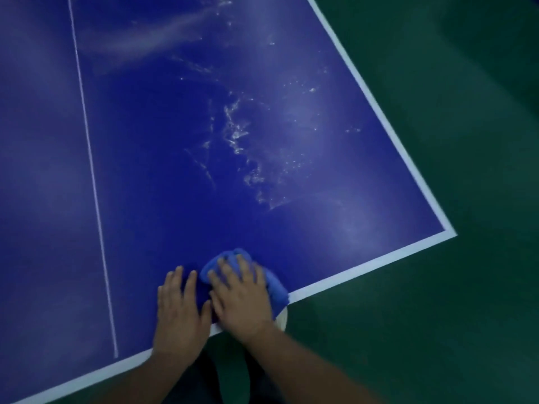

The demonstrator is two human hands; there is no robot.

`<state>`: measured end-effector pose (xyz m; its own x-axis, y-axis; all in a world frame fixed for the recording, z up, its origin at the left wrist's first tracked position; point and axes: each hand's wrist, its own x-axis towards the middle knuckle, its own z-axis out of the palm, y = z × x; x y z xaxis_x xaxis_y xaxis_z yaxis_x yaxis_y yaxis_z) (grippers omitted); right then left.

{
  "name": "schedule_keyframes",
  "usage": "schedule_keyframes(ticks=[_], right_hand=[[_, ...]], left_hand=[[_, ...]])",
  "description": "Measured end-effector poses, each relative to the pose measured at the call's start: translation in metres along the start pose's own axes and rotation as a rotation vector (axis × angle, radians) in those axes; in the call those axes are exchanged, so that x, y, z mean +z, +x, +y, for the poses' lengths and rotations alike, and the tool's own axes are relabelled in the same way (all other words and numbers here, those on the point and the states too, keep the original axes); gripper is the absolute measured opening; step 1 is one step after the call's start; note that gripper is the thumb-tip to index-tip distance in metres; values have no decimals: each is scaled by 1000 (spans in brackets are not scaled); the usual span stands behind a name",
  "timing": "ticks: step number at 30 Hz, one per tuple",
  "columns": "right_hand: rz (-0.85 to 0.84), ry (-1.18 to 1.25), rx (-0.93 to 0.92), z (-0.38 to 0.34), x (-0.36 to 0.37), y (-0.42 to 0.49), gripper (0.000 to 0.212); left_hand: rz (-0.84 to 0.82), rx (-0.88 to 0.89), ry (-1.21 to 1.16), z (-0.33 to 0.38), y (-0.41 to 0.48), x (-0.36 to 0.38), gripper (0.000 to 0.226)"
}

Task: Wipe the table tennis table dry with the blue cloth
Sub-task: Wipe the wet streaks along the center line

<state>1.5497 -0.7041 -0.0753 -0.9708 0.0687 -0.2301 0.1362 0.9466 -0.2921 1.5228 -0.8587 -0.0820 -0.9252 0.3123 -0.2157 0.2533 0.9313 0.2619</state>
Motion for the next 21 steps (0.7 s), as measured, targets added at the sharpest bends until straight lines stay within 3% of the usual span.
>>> schedule_keyframes(ticks=[4,10,14,18,21], right_hand=[[-81,-47,-119,49,-7,-6,44],[20,-73,402,189,-73,33,48],[26,32,538,153,-66,32,52],[-6,19,253,62,-22,-4,54],[-6,47,236,59,-24,1,50]], left_hand=[[-72,-22,-21,14,-11,-5,72],[-198,39,28,34,-5,-4,94],[-154,11,37,39,-4,1,92],[-123,-103,-124,34,-11,-11,82],[-82,-174,-130,11,-19,-20,78]])
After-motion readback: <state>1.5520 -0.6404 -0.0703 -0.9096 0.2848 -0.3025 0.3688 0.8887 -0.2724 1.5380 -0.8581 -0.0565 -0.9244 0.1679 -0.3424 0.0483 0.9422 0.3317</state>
